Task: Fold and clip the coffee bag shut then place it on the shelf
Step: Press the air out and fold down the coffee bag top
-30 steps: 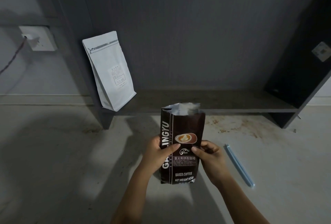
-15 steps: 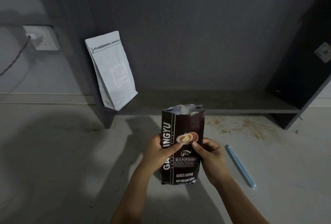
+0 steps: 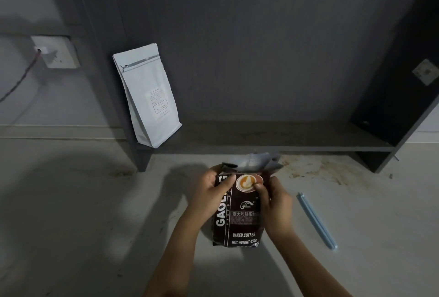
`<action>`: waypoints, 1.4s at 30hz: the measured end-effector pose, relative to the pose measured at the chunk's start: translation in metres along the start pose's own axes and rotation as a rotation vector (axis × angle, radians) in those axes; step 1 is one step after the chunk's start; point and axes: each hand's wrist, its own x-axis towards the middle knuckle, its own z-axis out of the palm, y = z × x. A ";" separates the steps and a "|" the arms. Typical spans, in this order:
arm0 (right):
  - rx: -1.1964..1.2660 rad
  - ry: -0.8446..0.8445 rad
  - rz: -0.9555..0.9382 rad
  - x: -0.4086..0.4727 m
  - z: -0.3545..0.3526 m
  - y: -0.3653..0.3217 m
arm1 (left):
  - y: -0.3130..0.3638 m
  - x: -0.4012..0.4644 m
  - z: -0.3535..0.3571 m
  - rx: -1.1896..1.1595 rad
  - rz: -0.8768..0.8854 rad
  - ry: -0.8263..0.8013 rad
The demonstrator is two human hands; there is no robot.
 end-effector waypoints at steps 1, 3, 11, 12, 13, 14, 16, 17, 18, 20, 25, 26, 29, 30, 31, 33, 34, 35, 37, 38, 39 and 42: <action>-0.019 0.008 0.006 -0.001 0.002 0.001 | 0.000 -0.001 0.001 -0.018 -0.005 -0.004; -0.051 0.050 -0.009 0.001 0.005 0.002 | 0.000 -0.003 0.000 -0.037 -0.006 -0.015; 0.059 0.061 -0.039 0.007 0.000 -0.007 | 0.001 -0.008 0.000 0.002 0.004 0.005; 0.179 0.034 -0.012 0.010 -0.003 -0.012 | 0.003 -0.008 0.000 -0.007 -0.007 0.009; 0.325 0.003 0.015 0.013 -0.006 -0.017 | 0.005 -0.008 -0.001 -0.011 -0.013 0.006; 0.477 -0.040 0.053 0.017 -0.012 -0.021 | 0.008 -0.008 -0.002 -0.017 -0.005 -0.001; 0.734 -0.165 0.182 0.024 -0.023 -0.027 | 0.014 -0.006 -0.005 -0.028 0.043 -0.016; 0.796 -0.227 0.237 0.028 -0.029 -0.029 | 0.016 -0.005 -0.007 -0.037 0.066 -0.019; 0.810 -0.283 0.268 0.029 -0.033 -0.030 | 0.018 -0.006 -0.010 -0.046 0.078 -0.024; 0.738 -0.344 0.260 0.031 -0.038 -0.028 | 0.021 -0.008 -0.015 -0.076 0.065 -0.064; 0.754 -0.406 0.298 0.027 -0.041 -0.014 | 0.025 -0.012 -0.021 0.017 -0.027 -0.123; 0.726 -0.424 0.304 0.027 -0.041 -0.014 | 0.024 -0.013 -0.022 0.052 -0.052 -0.138; 0.583 -0.434 0.298 0.023 -0.037 -0.012 | 0.015 -0.014 -0.023 0.213 -0.097 -0.131; 0.511 -0.433 0.277 0.022 -0.036 -0.011 | 0.013 -0.014 -0.023 0.240 -0.101 -0.104; 0.432 -0.429 0.251 0.021 -0.035 -0.011 | 0.011 -0.014 -0.022 0.272 -0.088 -0.073; 0.292 -0.379 0.220 0.019 -0.032 -0.009 | 0.007 -0.012 -0.021 0.340 -0.049 -0.008; 0.223 -0.338 0.201 0.019 -0.030 -0.008 | 0.005 -0.012 -0.019 0.379 -0.036 0.013; 0.147 -0.296 0.175 0.019 -0.028 -0.007 | 0.003 -0.011 -0.018 0.424 -0.027 0.037; 0.028 -0.224 0.147 0.018 -0.022 -0.008 | 0.001 -0.011 -0.012 0.467 -0.015 0.086; 0.004 -0.200 0.150 0.017 -0.019 -0.009 | 0.000 -0.011 -0.009 0.482 -0.007 0.112; -0.011 -0.178 0.142 0.016 -0.018 -0.009 | -0.002 -0.012 -0.006 0.501 -0.001 0.141; 0.095 -0.188 0.100 0.008 -0.019 -0.013 | -0.006 -0.017 0.003 0.497 0.088 0.199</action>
